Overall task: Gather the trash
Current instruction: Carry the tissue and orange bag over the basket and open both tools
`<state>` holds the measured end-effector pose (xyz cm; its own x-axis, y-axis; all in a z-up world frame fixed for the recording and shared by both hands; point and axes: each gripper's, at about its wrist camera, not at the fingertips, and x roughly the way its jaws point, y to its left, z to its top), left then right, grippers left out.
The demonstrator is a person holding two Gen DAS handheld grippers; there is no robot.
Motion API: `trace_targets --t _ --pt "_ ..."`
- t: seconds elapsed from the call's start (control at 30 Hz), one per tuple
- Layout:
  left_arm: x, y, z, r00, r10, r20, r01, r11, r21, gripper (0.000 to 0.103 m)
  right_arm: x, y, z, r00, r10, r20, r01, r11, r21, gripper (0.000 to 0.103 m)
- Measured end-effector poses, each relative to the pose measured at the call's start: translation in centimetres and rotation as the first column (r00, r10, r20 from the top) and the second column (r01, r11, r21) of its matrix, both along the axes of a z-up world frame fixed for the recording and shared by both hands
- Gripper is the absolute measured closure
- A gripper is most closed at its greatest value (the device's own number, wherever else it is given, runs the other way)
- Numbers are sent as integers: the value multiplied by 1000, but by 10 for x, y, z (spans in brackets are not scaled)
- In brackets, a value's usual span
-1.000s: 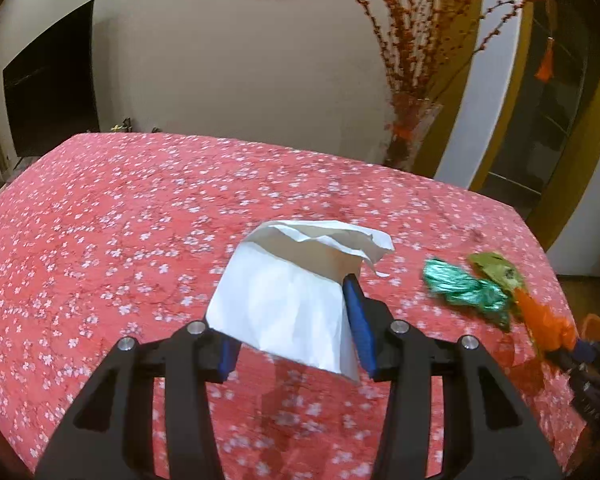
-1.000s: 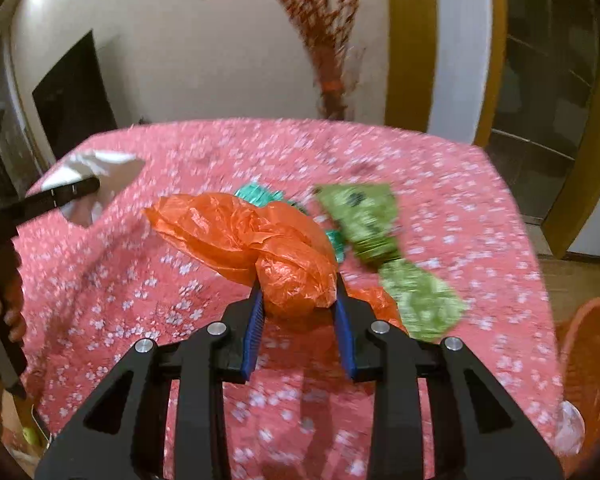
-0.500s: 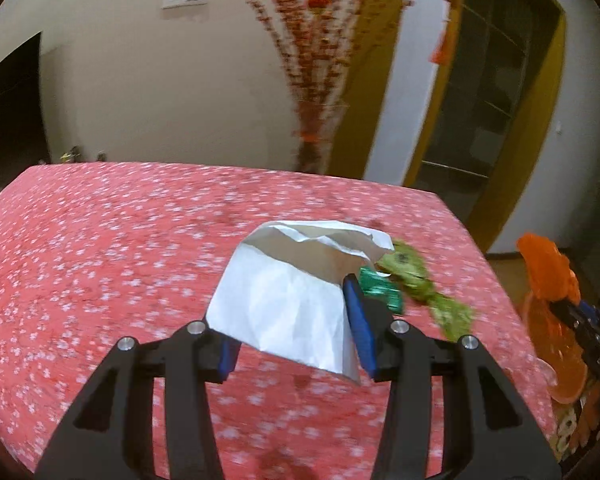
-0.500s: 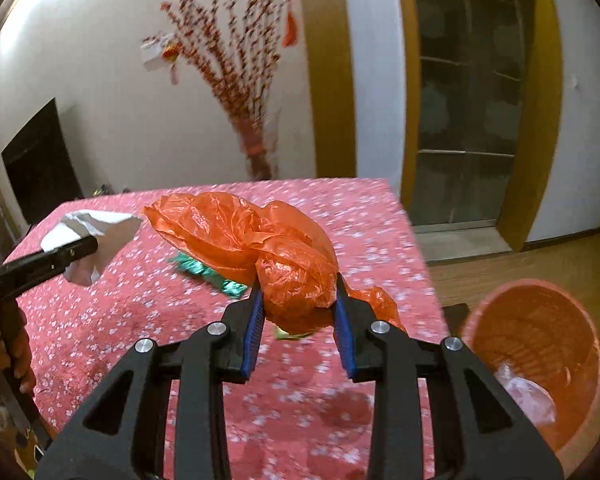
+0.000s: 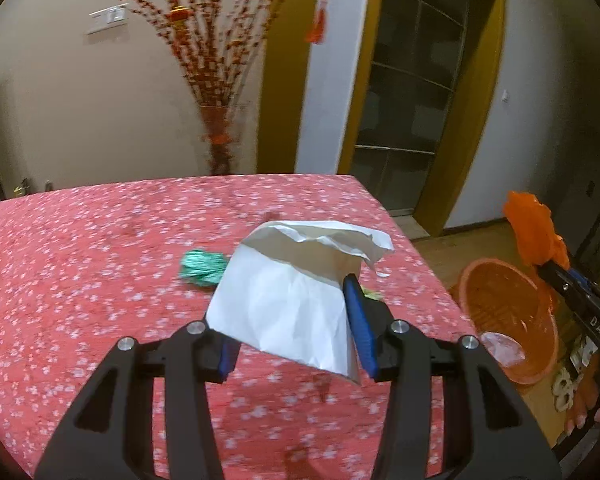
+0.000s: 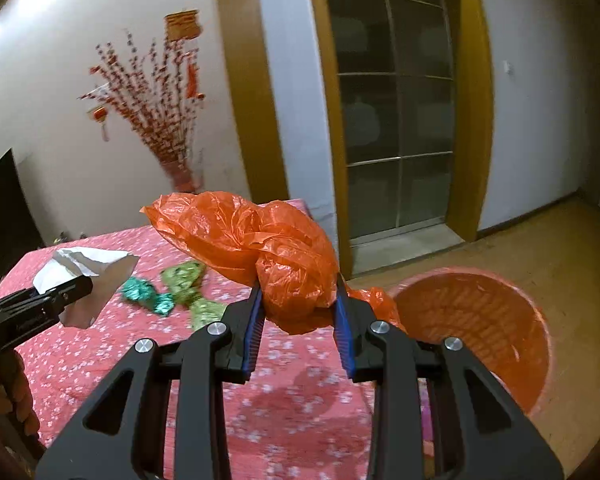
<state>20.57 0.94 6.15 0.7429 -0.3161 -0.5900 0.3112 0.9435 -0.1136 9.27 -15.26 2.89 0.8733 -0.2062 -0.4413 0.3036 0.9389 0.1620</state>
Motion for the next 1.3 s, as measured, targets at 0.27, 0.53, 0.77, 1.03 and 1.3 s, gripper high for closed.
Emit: trace_targets --t 0.27,0.53,0.77,1.03,1.3 --pt "-10 -42 0 997 -82 -1 82 997 -6 57 -20 -28 -4 996 -83 11 83 996 29 71" --pt "-16 -81 -4 989 -146 -5 146 989 -8 57 -34 -50 -8 986 -167 21 166 985 37 71" --pt "-21 -115 -9 979 -204 -14 203 979 -29 57 -47 -71 -12 972 -234 27 233 971 54 71" --pt "-30 -173 -17 955 -293 -40 292 956 -43 56 -62 -100 -25 957 -289 16 286 953 100 71" --pt "-32 -226 -34 926 -370 -76 368 929 -29 56 -69 -128 -34 946 -323 7 319 938 138 71"
